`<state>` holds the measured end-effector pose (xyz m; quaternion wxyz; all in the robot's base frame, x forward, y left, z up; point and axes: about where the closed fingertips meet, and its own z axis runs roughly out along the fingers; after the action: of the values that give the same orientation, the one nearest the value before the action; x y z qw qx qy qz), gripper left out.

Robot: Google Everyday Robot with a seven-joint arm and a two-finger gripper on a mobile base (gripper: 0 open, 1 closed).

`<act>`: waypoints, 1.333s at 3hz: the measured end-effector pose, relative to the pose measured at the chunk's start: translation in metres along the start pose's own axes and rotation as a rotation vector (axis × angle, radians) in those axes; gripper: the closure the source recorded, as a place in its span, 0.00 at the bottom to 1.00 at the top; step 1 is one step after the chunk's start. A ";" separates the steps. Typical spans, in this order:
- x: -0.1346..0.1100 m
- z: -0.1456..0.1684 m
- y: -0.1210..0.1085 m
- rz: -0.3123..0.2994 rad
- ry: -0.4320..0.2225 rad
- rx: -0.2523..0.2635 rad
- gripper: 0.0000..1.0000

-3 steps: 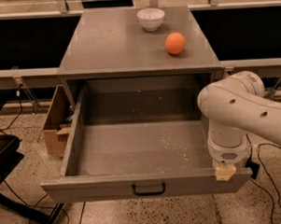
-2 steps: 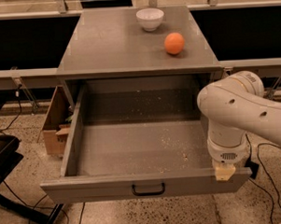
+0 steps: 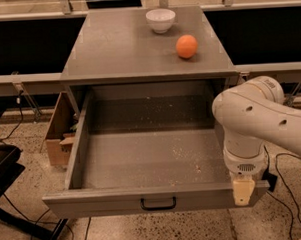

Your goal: Open top drawer

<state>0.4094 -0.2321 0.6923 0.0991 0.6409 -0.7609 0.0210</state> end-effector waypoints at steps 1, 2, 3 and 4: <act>0.000 0.000 0.000 0.000 0.000 0.000 0.00; 0.000 0.000 0.000 0.000 0.000 0.000 0.00; 0.003 -0.028 -0.003 -0.011 -0.077 -0.005 0.00; 0.015 -0.135 -0.008 0.000 -0.137 0.054 0.00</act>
Offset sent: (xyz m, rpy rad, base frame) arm 0.0000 0.0000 0.0000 0.0000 0.0000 0.0000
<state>0.4320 -0.2271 0.8269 0.0295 0.6432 -0.7651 -0.0024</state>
